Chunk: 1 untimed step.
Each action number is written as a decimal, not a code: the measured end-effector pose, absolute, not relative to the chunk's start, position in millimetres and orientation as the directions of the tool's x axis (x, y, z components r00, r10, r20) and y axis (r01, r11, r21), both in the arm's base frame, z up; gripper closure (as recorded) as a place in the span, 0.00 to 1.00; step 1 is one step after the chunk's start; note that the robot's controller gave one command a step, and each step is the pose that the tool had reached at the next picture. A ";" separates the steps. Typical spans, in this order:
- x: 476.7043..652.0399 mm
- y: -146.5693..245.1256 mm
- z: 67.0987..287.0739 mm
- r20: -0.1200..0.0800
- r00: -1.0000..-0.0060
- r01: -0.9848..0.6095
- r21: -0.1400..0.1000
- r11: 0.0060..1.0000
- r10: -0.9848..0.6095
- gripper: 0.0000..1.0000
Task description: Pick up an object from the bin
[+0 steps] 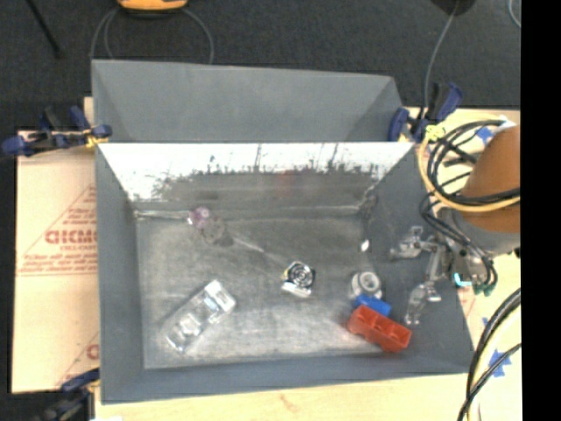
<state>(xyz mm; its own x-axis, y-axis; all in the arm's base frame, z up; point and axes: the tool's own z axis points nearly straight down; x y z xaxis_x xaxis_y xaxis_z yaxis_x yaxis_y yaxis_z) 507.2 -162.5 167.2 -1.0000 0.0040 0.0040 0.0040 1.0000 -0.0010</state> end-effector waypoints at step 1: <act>506.9 -151.9 115.1 -0.014 -0.999 0.046 -0.001 0.999 0.046 0.00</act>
Offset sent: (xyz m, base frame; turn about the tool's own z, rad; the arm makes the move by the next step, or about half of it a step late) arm -0.0077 0.0153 -0.0894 0.0586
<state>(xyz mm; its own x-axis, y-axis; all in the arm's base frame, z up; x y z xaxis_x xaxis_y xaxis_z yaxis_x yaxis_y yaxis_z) 506.9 -151.9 115.1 -0.9989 0.0457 -0.0139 0.0457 0.9990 -0.0011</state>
